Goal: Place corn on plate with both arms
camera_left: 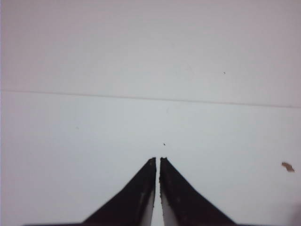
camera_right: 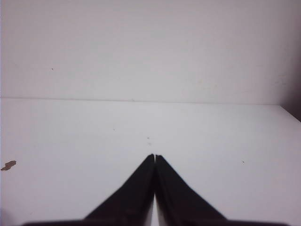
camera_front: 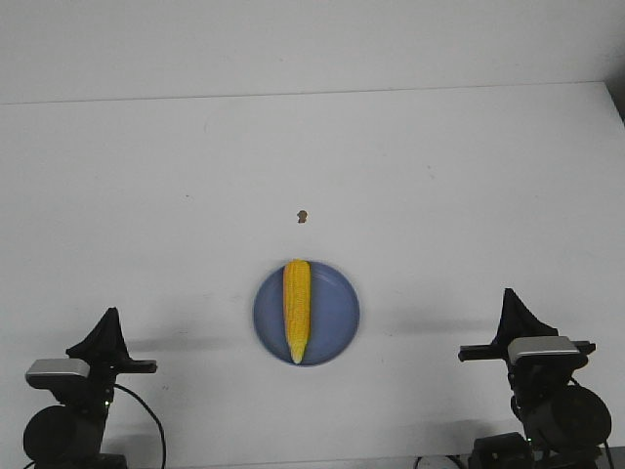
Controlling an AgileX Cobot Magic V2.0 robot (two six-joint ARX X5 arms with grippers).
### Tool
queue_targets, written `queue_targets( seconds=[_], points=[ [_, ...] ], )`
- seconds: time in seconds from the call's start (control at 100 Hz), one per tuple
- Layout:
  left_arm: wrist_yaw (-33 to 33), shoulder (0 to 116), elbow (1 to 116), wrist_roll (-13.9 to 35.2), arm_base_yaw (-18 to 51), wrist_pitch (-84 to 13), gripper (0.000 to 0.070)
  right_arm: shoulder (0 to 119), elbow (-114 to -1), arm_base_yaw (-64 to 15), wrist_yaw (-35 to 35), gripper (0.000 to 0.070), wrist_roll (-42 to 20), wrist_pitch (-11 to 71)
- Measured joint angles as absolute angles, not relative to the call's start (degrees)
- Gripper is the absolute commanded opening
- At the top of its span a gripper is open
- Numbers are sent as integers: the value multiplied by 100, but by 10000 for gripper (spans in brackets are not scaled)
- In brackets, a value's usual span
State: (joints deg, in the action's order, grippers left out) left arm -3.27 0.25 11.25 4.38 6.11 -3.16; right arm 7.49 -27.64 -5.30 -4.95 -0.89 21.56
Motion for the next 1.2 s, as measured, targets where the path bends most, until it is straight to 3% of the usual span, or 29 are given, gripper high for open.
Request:
queue_targets(
  seconds=[0.63,1.2],
  points=[
    [-266,32,193,375,563,904,16,749,-2764,-530,-495,0,-91,2158],
    [-268,30,193,137,467,893,16,749,-2764,-530,-497,0,-89,2156]
  ],
)
